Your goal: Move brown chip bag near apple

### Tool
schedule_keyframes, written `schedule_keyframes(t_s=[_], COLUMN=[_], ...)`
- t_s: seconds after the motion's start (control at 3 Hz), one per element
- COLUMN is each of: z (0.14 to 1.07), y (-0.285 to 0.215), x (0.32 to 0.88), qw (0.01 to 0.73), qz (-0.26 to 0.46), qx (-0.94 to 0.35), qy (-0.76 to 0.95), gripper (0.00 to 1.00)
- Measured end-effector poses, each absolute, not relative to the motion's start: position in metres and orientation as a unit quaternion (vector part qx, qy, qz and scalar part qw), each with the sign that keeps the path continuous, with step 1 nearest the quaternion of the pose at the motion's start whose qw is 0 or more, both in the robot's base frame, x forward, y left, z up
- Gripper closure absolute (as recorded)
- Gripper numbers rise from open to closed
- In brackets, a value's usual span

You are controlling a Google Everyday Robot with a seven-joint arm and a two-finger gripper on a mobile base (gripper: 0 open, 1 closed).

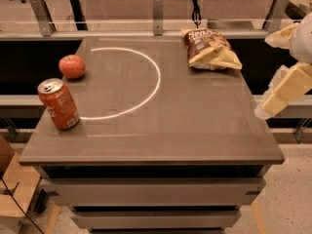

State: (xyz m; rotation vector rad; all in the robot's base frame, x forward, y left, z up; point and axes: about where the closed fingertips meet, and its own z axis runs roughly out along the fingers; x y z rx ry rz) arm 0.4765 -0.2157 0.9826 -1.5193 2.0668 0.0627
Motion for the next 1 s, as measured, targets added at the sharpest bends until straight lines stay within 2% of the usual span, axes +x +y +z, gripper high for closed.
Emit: schedule_keyframes(t_s=[1.0], z=[0.9840], y=[-0.2115], x=[0.4754], qw=[0.282], qz=[0.022], qx=[-0.569], qy=[0.772], gripper=[0.00])
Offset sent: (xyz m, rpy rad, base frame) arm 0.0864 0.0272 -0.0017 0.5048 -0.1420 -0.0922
